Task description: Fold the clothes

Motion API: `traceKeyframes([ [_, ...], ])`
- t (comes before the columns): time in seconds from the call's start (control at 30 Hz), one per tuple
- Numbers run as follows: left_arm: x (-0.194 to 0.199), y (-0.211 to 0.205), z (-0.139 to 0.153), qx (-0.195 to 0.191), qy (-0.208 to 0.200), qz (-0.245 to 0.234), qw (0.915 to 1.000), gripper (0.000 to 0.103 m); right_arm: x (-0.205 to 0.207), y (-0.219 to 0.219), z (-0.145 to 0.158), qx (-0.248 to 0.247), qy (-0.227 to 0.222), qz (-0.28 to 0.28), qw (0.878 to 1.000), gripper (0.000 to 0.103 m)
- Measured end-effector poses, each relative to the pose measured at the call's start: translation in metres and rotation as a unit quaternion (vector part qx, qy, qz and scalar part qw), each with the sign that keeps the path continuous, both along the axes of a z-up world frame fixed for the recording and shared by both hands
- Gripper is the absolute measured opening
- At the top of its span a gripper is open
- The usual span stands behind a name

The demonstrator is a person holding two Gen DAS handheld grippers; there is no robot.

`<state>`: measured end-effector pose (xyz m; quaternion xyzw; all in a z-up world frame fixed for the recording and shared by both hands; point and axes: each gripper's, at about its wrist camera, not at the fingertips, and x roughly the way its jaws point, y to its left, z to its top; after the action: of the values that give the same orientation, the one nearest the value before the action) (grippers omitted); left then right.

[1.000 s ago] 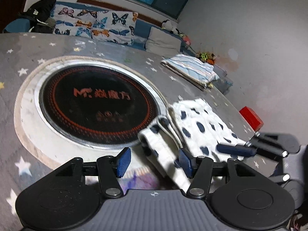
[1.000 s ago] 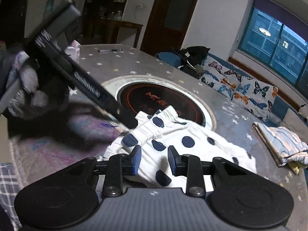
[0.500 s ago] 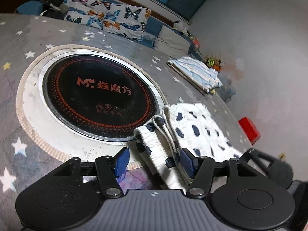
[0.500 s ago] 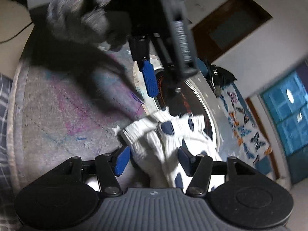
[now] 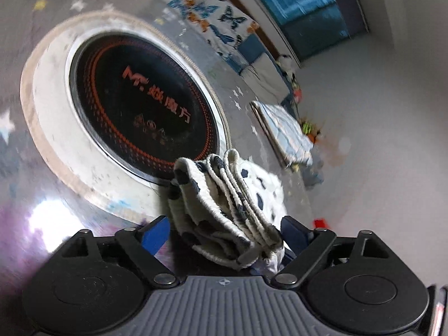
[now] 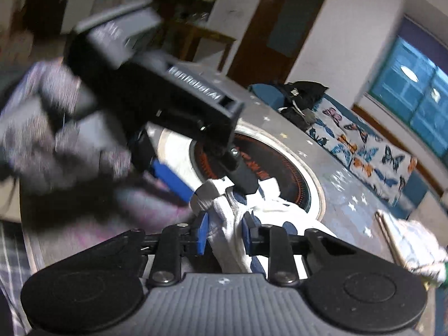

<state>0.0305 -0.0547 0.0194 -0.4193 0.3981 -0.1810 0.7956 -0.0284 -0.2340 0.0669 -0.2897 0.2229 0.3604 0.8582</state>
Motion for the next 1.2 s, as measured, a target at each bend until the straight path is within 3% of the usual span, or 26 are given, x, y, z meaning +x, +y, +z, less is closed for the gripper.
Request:
traceKeyframes([
  [0.27,0.011,-0.009,-0.01,-0.033,0.028,0.017,0.9989,0.087,-0.001,-0.014,0.004,0.032,0.001,-0.011,0.999,0.02],
  [0.57,0.001,-0.002,-0.014,-0.074,0.028,0.028,0.9965,0.084,-0.005,-0.024,0.011,0.055,-0.014,-0.018,0.998,0.018],
  [0.93,-0.002,0.008,-0.015,-0.1,0.016,0.043,0.9939,0.093,-0.014,-0.03,0.022,0.092,-0.015,-0.027,0.995,0.012],
  [1.03,-0.005,0.013,-0.013,-0.101,0.009,0.044,0.9938,0.094,-0.019,-0.024,0.016,0.053,-0.039,-0.021,0.998,0.012],
  [1.1,-0.009,0.017,-0.013,-0.093,0.009,0.047,0.9946,0.094,-0.023,-0.021,0.008,0.036,-0.03,-0.008,0.999,0.013],
  [1.2,-0.011,0.022,-0.017,-0.088,0.012,0.049,0.9948,0.094,-0.031,-0.014,-0.006,0.007,-0.019,0.012,1.0,0.026],
])
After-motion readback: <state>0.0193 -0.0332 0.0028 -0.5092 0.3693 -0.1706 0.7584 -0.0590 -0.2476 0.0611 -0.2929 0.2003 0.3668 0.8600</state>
